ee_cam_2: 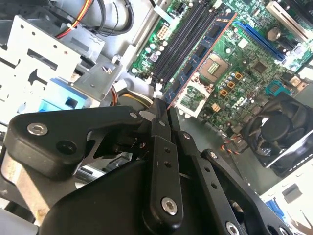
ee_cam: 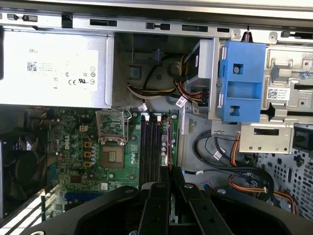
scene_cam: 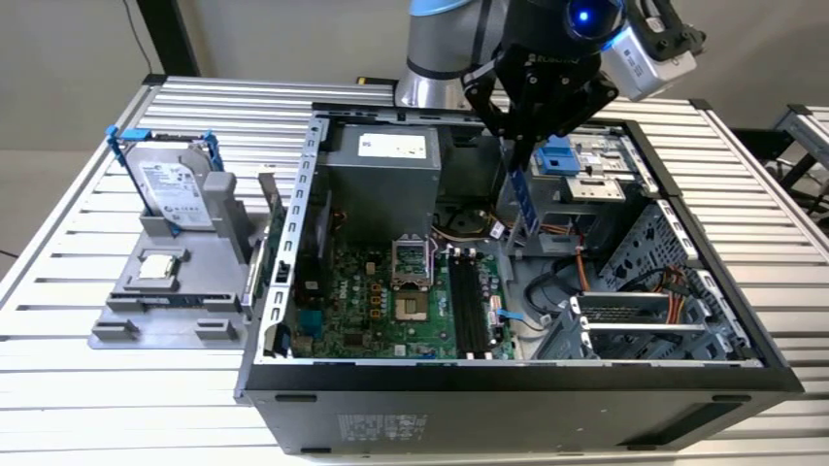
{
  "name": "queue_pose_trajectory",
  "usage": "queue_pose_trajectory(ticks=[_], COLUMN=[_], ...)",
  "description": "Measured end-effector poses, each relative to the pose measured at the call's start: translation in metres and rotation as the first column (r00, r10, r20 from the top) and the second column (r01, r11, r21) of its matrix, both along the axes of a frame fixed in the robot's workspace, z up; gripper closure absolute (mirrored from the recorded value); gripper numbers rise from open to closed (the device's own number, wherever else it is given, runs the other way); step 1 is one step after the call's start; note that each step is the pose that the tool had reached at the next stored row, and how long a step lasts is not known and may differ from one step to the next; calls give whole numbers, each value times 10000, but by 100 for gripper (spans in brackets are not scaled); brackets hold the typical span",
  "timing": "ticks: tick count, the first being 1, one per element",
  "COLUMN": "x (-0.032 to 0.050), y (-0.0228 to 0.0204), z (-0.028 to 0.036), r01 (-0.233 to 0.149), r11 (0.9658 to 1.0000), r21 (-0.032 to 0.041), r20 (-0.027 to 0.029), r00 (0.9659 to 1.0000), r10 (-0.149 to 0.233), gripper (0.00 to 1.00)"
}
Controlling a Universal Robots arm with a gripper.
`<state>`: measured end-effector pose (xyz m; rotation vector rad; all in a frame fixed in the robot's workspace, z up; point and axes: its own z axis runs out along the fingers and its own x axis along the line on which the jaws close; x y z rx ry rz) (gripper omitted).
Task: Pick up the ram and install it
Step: 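Insert the ram into the slot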
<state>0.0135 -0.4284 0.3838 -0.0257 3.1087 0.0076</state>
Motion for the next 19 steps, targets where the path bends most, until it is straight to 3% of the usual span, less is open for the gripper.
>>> queue_pose_trajectory(ticks=[6, 19], x=[0, 0], y=[0, 0], z=[-57, -293], r01=[1, 99], r11=[10000, 10000], r21=[0, 0], r20=[0, 0], r00=[10000, 10000], r10=[-1, -99], gripper=[100, 100])
